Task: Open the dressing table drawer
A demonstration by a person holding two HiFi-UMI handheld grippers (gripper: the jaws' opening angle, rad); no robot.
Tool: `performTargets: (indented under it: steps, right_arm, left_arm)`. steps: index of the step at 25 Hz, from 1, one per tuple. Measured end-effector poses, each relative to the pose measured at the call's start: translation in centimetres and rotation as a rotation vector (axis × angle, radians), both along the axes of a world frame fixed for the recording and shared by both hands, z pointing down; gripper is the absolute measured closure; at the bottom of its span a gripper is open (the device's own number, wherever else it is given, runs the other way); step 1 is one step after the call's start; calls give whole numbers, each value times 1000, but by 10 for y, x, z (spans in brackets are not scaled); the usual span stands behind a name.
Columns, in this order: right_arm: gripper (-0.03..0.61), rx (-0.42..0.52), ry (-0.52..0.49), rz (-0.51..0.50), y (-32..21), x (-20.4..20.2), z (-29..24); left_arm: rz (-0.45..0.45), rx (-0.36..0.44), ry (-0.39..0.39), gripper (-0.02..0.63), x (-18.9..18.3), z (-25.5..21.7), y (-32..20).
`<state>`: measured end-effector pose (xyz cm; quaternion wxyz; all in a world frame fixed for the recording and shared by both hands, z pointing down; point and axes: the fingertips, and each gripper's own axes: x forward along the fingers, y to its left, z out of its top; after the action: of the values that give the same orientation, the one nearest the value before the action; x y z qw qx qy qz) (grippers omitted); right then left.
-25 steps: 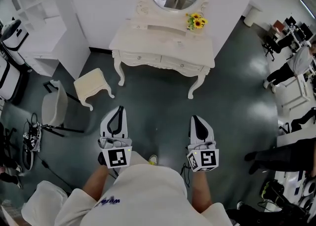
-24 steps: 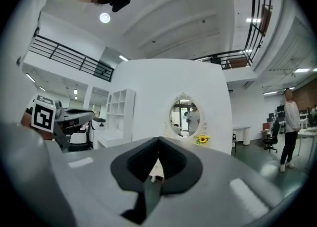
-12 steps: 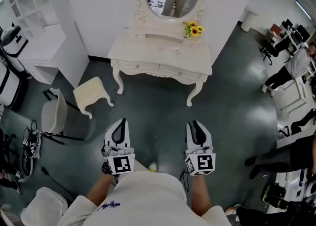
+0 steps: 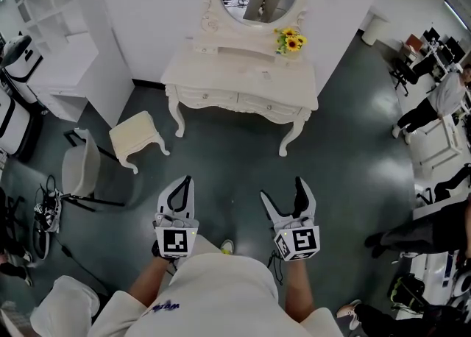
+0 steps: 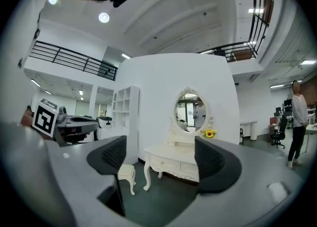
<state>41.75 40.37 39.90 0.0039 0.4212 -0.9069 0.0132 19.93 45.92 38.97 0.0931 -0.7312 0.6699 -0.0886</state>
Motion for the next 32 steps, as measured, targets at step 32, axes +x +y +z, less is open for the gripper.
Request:
performTargets:
  steps: [32]
  right_arm:
    - [-5, -89, -10, -30, -39, 28, 34]
  left_arm:
    - [-18, -117, 123, 609, -8, 16, -26]
